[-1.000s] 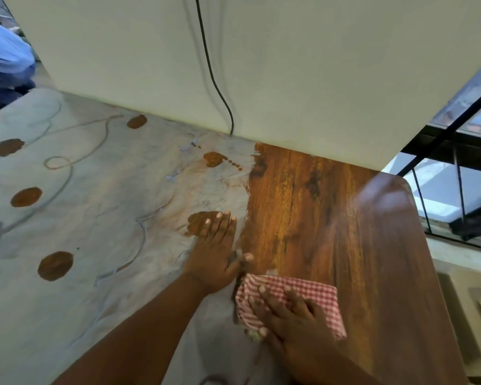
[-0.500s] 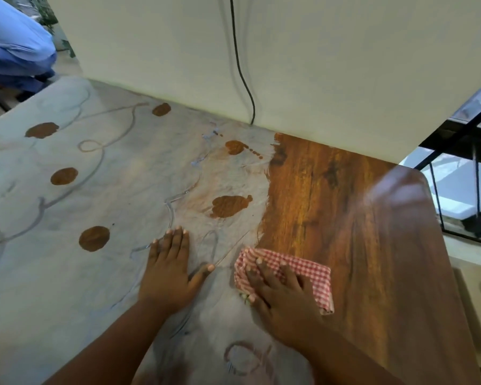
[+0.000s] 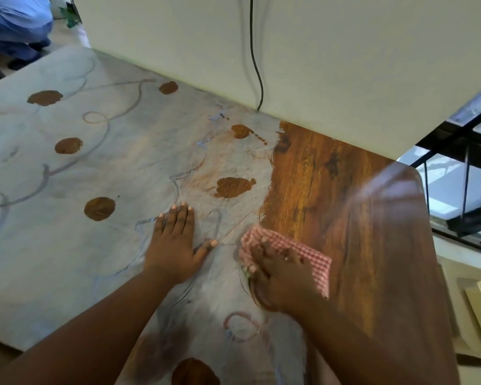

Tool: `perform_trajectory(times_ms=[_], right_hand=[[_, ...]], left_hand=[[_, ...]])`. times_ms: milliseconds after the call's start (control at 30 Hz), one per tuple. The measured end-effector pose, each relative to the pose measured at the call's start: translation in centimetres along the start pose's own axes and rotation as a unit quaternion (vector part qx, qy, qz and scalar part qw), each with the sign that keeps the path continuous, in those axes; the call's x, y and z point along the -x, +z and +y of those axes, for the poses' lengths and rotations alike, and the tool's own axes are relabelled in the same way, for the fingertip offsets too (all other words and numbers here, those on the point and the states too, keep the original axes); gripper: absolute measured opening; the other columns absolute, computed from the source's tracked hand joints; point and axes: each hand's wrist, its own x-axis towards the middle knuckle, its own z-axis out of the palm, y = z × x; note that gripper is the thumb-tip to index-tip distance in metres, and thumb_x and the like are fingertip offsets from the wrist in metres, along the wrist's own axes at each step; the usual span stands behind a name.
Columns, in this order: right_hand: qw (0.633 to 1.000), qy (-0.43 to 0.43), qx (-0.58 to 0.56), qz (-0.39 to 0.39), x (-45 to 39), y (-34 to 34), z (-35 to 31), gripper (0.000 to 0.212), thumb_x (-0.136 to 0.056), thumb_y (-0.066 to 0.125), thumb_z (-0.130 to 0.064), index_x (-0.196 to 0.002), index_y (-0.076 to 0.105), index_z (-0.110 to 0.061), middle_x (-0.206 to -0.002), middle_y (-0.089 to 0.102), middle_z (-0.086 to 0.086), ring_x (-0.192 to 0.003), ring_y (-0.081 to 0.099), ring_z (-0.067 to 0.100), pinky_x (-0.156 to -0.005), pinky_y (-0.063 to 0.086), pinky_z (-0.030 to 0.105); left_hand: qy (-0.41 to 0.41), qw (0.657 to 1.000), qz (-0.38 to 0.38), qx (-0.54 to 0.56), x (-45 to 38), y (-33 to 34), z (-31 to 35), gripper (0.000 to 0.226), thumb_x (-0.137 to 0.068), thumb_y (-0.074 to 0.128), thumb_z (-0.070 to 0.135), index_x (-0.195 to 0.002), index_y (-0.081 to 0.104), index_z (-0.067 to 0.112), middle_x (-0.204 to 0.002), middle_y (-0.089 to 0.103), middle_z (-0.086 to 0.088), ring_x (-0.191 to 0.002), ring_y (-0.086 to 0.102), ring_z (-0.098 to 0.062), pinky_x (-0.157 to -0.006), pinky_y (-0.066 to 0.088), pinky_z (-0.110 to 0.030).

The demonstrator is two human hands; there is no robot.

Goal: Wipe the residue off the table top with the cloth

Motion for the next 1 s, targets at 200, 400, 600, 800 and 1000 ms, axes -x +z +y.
perform_trajectory(times_ms=[200,400,600,800,1000], right_hand=[[0.996,-0.077,-0.044,0.009,9.4,4.8,-0.3,0.047,-0.091,0.031,-0.057,-0.137,0.033,-0.052,-0.136,0.049,-0.023,-0.101,0.064,0.024,-0.069,0.052,0.038],[0.997,0.000,-0.069,0.026,5.5,3.6,3.5,0.050,-0.087,0.005,-0.063,-0.136,0.001,-0.064,-0.156,0.012,-0.020,-0.133,0.032,0.031,-0.102,0.030,0.051],[0.995,-0.043,-0.001,0.095,6.9,5.0,-3.1,0.050,-0.086,0.033,-0.050,-0.133,0.048,-0.043,-0.140,0.049,-0.013,-0.099,0.055,0.031,-0.072,0.043,0.045],[0.996,-0.014,-0.014,0.087,12.0,6.5,1.7,0.044,-0.092,0.032,-0.050,-0.135,0.041,-0.050,-0.140,0.047,-0.020,-0.101,0.054,0.025,-0.080,0.040,0.042],[0.994,0.090,-0.041,0.048,3.9,3.1,1.4,0.052,-0.098,0.020,-0.049,-0.148,0.011,-0.043,-0.158,0.007,-0.013,-0.141,0.014,0.035,-0.109,0.014,0.055]], left_hand=[[-0.004,1.000,-0.002,-0.003,-0.2,0.1,-0.1,0.101,-0.078,-0.006,0.079,-0.152,-0.001,0.009,-0.160,-0.003,-0.009,-0.147,-0.009,-0.023,-0.117,-0.012,-0.041],[-0.005,1.000,-0.007,-0.001,-0.2,0.1,-0.2,0.100,-0.079,-0.002,0.078,-0.153,0.006,0.011,-0.161,0.002,-0.008,-0.147,-0.001,-0.025,-0.118,-0.002,-0.044],[0.000,1.000,0.006,0.008,0.0,0.1,-0.2,0.095,-0.083,0.008,0.076,-0.153,0.008,0.011,-0.161,0.002,-0.007,-0.147,-0.002,-0.022,-0.119,-0.003,-0.041],[0.001,1.000,0.012,0.016,0.1,0.1,-0.2,0.093,-0.084,0.011,0.074,-0.153,0.006,0.011,-0.161,0.001,-0.007,-0.147,-0.003,-0.022,-0.119,-0.005,-0.040],[0.005,1.000,0.013,0.006,0.1,0.2,-0.4,0.091,-0.087,0.012,0.074,-0.153,0.006,0.012,-0.161,0.001,-0.007,-0.147,-0.003,-0.022,-0.119,-0.004,-0.040]])
